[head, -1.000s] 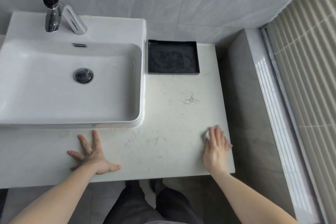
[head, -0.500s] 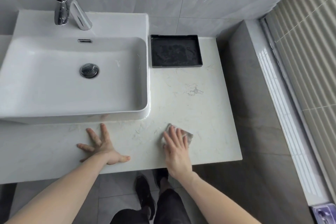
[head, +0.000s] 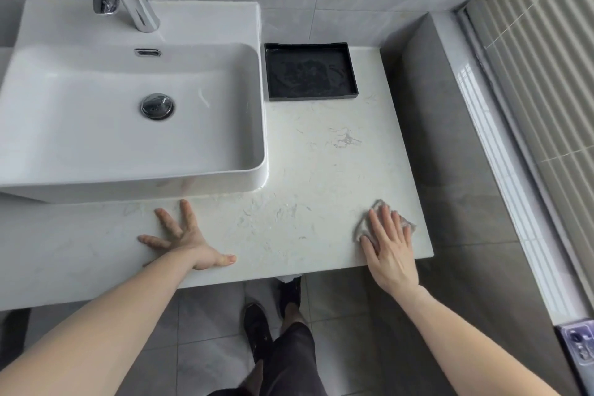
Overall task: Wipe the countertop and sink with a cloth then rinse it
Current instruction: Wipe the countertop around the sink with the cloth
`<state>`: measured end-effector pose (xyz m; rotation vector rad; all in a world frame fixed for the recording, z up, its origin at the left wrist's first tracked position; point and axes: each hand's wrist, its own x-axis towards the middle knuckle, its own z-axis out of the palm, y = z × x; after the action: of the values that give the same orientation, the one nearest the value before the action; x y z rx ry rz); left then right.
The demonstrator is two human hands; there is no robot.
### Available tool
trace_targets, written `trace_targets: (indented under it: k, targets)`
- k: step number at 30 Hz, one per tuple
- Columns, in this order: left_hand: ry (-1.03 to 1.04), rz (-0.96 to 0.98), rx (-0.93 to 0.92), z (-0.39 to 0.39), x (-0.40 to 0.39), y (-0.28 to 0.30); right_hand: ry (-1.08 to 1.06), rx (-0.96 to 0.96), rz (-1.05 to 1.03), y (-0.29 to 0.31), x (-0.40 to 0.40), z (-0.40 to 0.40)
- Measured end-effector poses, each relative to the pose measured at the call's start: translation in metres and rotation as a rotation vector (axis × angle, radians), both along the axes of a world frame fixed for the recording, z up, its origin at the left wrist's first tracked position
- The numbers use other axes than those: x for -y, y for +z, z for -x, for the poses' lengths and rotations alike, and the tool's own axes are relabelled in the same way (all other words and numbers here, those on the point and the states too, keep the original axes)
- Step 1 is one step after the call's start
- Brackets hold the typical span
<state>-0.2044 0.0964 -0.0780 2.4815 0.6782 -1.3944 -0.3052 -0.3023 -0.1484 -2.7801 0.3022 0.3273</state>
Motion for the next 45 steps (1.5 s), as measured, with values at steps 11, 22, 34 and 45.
trace_targets:
  k: [11, 22, 34, 45]
  targets:
    - [0.003, -0.006, -0.014, 0.0, 0.0, -0.001, -0.008, -0.065, 0.031, -0.001, -0.1, -0.012]
    - [-0.011, -0.002, -0.002, 0.002, -0.001, -0.005, -0.224, 0.044, 0.028, -0.012, -0.009, -0.003]
    - [0.016, 0.024, -0.005, 0.003, -0.005, -0.004, -0.25, 0.178, -0.38, 0.025, -0.053, -0.051]
    - [0.003, 0.015, 0.011, 0.002, -0.006, -0.006, 0.276, 0.055, -0.097, -0.007, -0.147, -0.005]
